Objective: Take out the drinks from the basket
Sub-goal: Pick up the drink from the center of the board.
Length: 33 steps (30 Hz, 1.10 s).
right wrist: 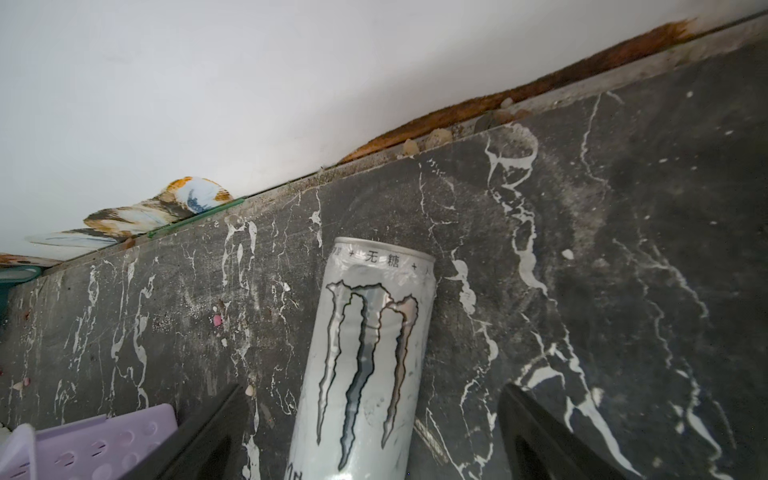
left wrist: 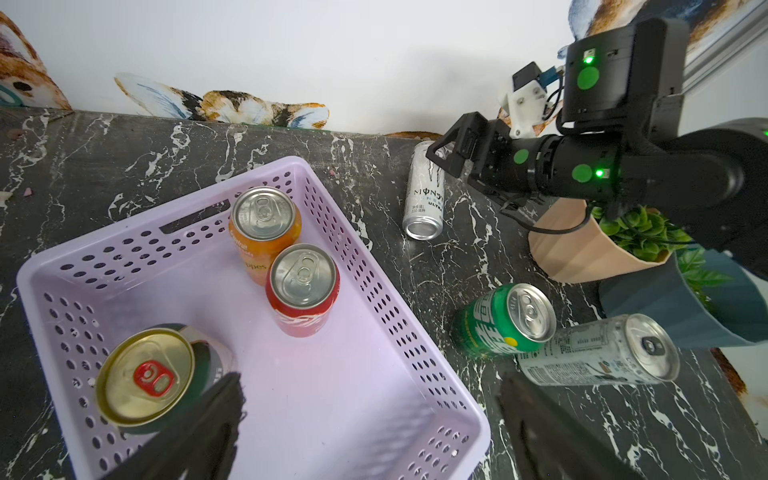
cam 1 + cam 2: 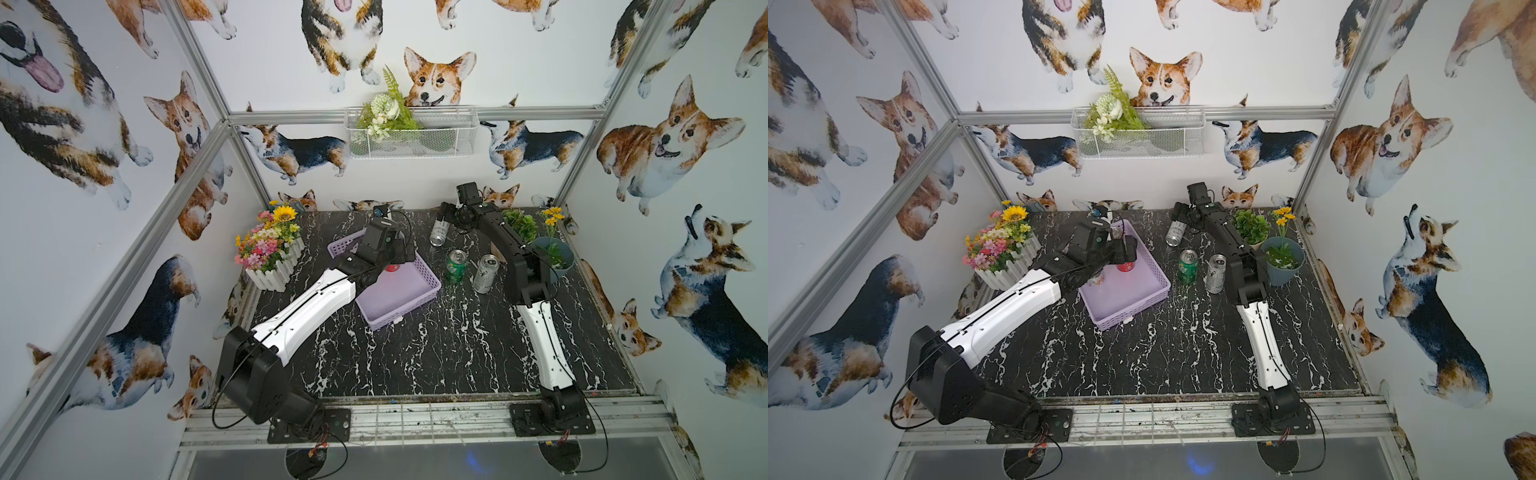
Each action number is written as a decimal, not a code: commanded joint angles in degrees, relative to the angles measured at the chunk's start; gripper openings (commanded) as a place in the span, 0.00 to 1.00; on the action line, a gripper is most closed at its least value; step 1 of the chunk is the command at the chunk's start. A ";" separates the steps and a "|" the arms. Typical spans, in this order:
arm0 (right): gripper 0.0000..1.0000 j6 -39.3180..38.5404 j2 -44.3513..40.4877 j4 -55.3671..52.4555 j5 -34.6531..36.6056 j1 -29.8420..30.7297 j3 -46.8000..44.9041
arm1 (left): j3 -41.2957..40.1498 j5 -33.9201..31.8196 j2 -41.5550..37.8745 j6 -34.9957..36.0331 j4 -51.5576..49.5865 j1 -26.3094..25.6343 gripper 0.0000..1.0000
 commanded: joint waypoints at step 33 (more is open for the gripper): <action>0.68 -12.55 5.25 -4.91 6.70 -0.09 0.68 | -0.83 -1.22 -2.29 1.56 -4.10 0.02 1.00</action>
